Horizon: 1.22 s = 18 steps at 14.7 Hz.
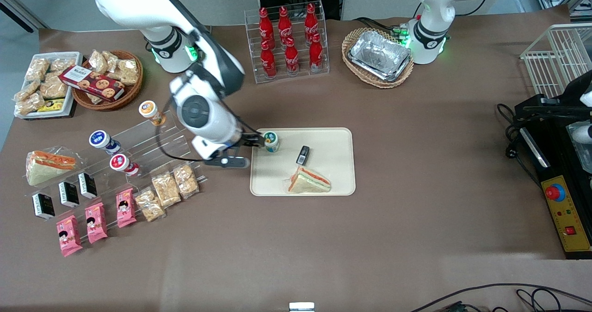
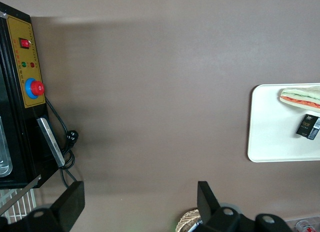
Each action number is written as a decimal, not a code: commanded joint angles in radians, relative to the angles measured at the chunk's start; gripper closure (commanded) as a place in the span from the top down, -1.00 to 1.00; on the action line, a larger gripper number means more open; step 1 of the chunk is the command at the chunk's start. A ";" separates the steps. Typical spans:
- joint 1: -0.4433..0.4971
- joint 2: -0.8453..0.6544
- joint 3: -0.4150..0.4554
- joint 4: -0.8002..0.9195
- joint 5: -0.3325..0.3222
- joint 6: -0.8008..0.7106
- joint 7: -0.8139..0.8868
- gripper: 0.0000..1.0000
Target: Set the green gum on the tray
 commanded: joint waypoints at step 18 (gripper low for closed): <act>-0.150 -0.221 -0.407 0.443 -0.014 -0.688 -0.625 0.99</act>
